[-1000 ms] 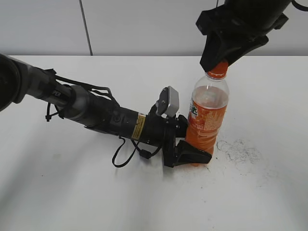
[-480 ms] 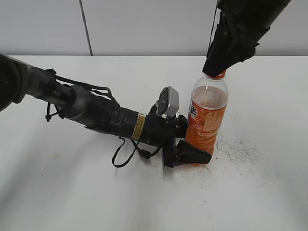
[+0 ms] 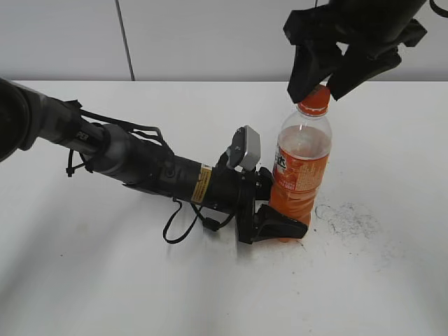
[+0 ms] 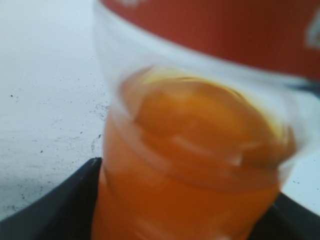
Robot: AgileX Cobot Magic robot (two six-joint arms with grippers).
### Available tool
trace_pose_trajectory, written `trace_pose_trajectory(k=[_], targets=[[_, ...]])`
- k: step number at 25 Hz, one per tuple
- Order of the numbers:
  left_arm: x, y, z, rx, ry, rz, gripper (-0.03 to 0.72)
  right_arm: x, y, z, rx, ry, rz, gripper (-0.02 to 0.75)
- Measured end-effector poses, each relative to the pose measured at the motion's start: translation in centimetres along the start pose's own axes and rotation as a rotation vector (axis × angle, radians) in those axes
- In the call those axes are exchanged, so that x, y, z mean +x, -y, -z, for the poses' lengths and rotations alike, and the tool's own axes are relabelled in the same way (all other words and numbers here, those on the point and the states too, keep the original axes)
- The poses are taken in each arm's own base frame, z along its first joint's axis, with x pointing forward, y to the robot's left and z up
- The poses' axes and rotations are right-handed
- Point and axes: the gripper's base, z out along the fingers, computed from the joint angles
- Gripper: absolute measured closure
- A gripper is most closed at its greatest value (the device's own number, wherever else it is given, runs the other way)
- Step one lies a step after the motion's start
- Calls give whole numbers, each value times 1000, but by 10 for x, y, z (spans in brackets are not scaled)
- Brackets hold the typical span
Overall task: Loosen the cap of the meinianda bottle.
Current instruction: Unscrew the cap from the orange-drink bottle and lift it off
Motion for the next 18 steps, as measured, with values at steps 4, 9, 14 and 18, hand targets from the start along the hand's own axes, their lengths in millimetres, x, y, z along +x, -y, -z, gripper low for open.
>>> trace_pose_trajectory(k=[4, 9, 14, 18], targets=[[0, 0, 0, -1, 1, 1, 123, 0, 0, 0, -3, 0, -16, 459], [0, 0, 0, -1, 1, 1, 123, 0, -1, 0, -9, 1, 163, 465], [0, 0, 0, 1, 0, 0, 123, 0, -3, 0, -27, 10, 728, 465], [0, 0, 0, 1, -1, -1, 123, 0, -4, 1, -37, 16, 881, 465]])
